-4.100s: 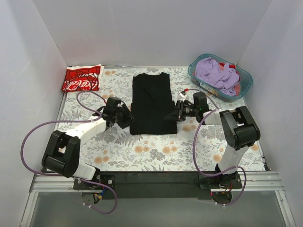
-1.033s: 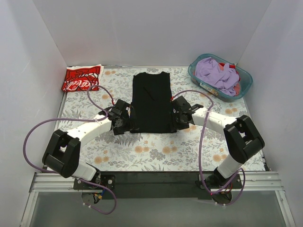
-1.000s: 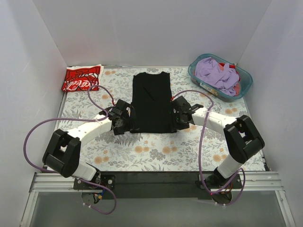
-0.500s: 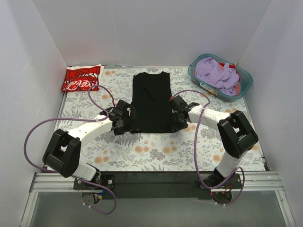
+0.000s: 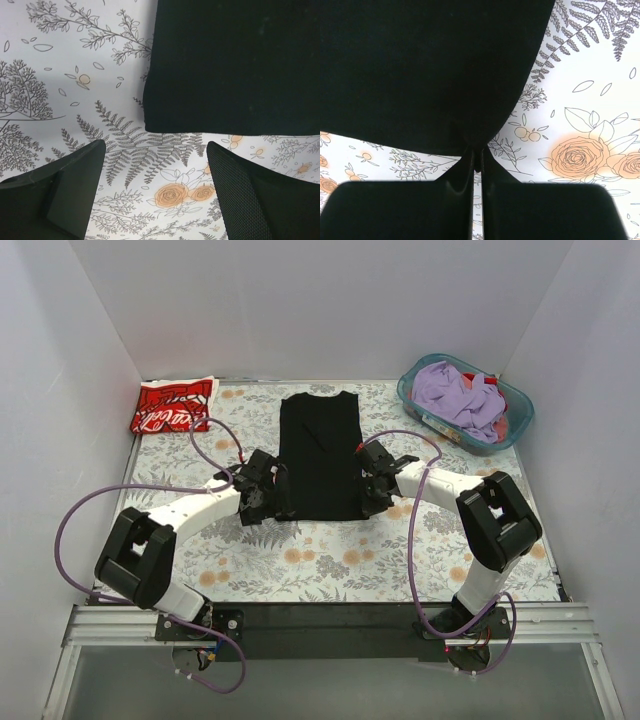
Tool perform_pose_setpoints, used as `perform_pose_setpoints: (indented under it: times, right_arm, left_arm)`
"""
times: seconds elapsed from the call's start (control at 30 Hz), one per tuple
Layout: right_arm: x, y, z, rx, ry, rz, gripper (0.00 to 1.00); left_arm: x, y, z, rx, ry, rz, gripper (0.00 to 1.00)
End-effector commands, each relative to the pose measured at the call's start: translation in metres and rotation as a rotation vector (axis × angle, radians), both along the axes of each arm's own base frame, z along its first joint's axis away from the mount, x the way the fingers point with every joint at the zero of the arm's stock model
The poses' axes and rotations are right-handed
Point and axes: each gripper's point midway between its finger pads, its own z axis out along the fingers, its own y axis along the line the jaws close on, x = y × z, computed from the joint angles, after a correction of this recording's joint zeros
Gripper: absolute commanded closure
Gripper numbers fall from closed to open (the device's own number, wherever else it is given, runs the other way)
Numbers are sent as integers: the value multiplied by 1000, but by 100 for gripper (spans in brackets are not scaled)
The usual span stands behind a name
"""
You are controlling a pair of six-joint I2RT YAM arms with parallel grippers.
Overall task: Fold and stack the t-shirts
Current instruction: Fold the tshirt
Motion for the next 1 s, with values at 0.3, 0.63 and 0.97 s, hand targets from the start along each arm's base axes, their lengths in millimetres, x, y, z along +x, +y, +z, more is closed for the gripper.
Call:
perform_pose_setpoints:
  times: [0.3, 0.63, 0.97]
  right_arm:
    - [-18, -17, -28, -81, 77, 5, 99]
    - [-19, -15, -28, -72, 78, 12, 99]
    - [-19, -15, -27, -69, 76, 11, 99]
  left_arm:
    - [20, -12, -6, 45, 21, 11, 45]
    - [21, -6, -13, 103, 45, 21, 61]
    - [8, 1, -32, 151, 121, 10, 63]
